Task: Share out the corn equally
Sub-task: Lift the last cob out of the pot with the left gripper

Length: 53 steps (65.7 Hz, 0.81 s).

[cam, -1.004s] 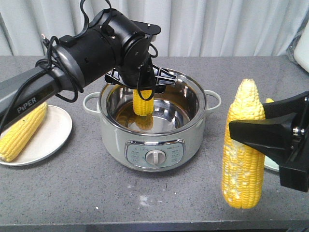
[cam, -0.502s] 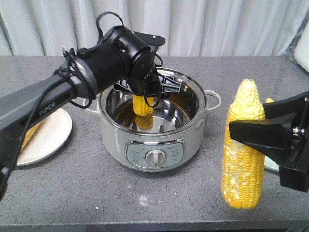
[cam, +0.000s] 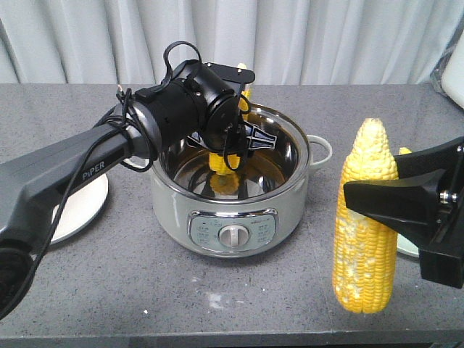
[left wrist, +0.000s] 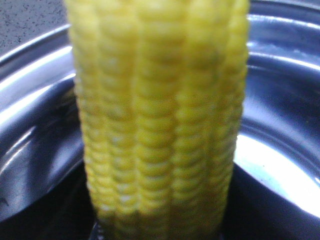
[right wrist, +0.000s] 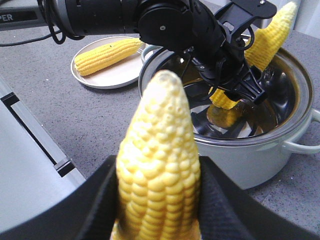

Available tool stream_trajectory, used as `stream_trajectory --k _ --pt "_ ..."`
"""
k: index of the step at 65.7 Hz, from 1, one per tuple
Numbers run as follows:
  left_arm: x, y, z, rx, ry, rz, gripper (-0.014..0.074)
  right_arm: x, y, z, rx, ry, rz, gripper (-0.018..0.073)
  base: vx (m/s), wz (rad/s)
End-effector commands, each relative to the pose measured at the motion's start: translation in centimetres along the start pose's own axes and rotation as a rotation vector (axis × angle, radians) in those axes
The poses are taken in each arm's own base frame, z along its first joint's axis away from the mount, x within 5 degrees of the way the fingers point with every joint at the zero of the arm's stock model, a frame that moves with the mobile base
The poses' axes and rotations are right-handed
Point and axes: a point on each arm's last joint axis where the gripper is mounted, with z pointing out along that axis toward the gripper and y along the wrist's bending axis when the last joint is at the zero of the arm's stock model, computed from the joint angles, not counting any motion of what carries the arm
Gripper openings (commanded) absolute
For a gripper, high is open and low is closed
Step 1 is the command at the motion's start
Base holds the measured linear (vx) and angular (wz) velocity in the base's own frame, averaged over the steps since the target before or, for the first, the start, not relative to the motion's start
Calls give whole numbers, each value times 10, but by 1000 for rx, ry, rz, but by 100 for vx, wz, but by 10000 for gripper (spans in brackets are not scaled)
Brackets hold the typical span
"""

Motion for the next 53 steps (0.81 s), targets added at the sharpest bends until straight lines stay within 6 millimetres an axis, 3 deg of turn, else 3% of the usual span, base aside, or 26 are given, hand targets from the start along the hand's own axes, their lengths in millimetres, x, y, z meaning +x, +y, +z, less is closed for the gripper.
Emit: stream_trajectory --k 1,10,25,37,53 --pt "-23 4 -38 38 -137 -19 348 -12 2 -7 19 -83 -4 228 0 0" --pt "-21 5 -39 26 -118 -17 292 -12 2 -7 19 -83 -4 228 0 0" --pt "-21 9 -49 6 -93 28 287 -12 2 -7 19 -83 -4 228 0 0" --pt "-25 14 -73 15 -109 68 287 -12 2 -7 19 -83 -4 228 0 0" --pt "-30 23 -121 74 -144 165 287 -12 2 -7 19 -83 -4 228 0 0"
